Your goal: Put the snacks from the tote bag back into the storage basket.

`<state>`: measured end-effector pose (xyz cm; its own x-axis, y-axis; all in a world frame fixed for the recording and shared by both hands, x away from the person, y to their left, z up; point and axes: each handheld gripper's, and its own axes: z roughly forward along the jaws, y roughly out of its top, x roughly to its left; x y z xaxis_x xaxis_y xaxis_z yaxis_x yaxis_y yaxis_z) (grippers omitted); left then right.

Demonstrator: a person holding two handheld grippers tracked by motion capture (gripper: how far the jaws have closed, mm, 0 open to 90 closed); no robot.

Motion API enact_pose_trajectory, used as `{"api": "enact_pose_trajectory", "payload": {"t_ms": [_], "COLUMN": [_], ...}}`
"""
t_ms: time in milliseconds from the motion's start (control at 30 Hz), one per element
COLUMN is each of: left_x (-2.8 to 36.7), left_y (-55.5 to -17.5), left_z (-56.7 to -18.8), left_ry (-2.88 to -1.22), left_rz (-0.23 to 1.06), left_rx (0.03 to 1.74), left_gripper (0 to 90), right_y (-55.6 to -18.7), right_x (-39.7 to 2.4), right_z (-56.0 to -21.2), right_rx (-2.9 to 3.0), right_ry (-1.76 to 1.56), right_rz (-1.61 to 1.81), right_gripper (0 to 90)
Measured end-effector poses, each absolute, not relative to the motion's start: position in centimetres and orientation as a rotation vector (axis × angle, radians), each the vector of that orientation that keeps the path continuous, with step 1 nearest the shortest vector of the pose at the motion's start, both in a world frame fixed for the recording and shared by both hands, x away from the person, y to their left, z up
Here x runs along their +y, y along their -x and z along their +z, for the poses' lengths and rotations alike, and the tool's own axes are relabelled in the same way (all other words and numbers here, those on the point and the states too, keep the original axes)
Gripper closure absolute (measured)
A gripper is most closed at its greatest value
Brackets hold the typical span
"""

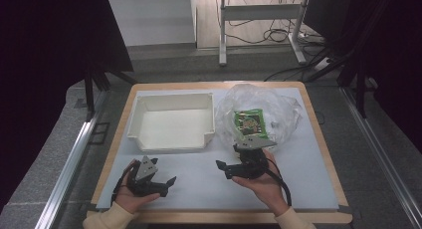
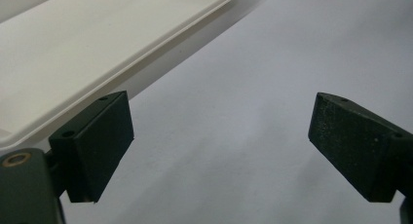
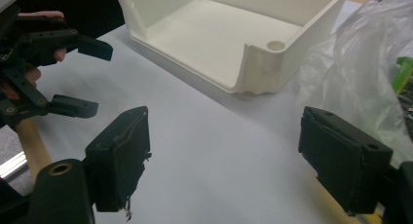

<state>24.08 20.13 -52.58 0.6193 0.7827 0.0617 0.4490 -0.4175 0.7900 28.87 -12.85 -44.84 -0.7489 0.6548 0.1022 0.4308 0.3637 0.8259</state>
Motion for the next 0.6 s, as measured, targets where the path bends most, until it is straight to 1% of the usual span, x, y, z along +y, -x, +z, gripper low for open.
{"api": "enact_pose_trajectory", "payload": {"t_ms": [133, 367, 600], "left_x": [20.0, 20.1, 20.1], "left_y": [-24.1, -24.0, -24.1], "left_z": [-52.6, -52.5, -52.6], "left_ry": [-2.074, -2.072, -2.077], "left_rz": [0.554, 0.552, 0.545], "left_rx": [0.964, 0.958, 0.952], "left_gripper": [9.3, 9.4, 9.4], "right_y": [-29.1, -29.8, -30.1], "right_x": [-13.1, -13.1, -13.7], "right_z": [-44.2, -42.9, -42.4], "right_rx": [2.372, 2.334, 2.296], "right_ry": [-0.964, -0.957, -0.954], "right_rz": [1.335, 1.349, 1.312], "right_gripper": [23.6, 24.1, 24.6]}}
